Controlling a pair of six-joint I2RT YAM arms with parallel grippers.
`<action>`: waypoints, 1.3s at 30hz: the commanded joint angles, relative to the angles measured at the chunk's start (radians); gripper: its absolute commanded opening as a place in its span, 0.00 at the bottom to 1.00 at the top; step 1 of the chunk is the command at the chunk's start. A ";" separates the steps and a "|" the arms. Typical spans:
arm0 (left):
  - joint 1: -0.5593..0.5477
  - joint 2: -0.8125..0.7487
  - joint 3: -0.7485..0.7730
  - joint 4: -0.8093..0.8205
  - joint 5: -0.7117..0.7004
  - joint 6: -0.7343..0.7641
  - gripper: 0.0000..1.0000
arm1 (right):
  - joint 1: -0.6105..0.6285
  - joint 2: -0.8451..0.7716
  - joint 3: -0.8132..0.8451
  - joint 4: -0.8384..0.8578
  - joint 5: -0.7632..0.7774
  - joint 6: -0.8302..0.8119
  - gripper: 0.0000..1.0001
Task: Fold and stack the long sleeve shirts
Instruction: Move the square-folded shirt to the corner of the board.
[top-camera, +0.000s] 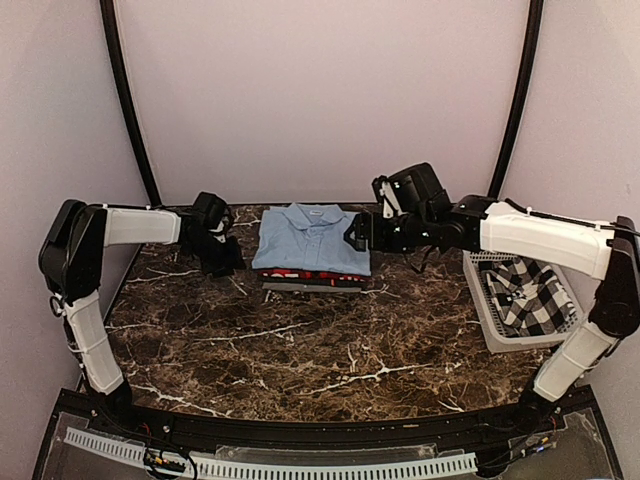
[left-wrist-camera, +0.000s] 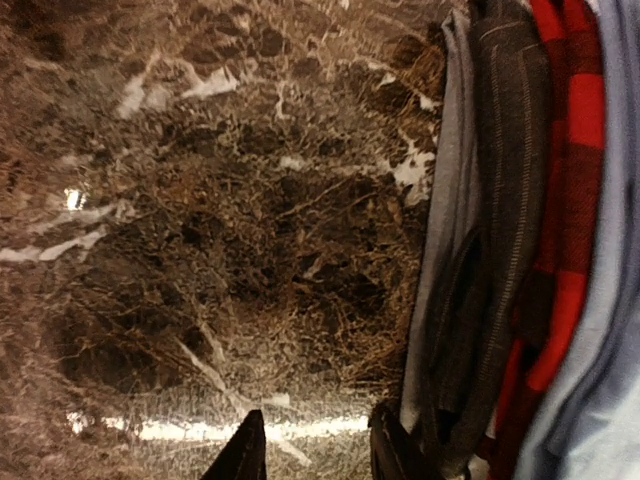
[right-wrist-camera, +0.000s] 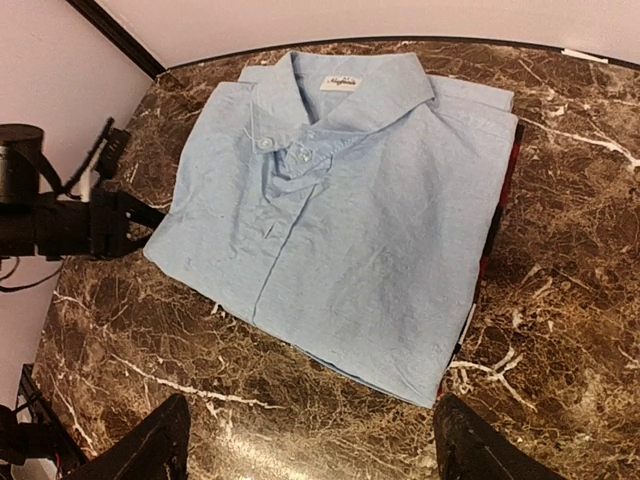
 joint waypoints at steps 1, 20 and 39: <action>-0.018 0.071 0.006 0.033 0.073 -0.027 0.33 | 0.009 -0.064 0.010 0.017 0.036 -0.017 0.81; -0.175 0.302 0.204 0.130 0.118 -0.087 0.27 | -0.008 -0.185 -0.042 -0.034 0.079 -0.051 0.81; -0.241 0.879 1.128 0.129 0.319 -0.128 0.24 | -0.047 -0.179 -0.046 -0.061 0.069 -0.064 0.82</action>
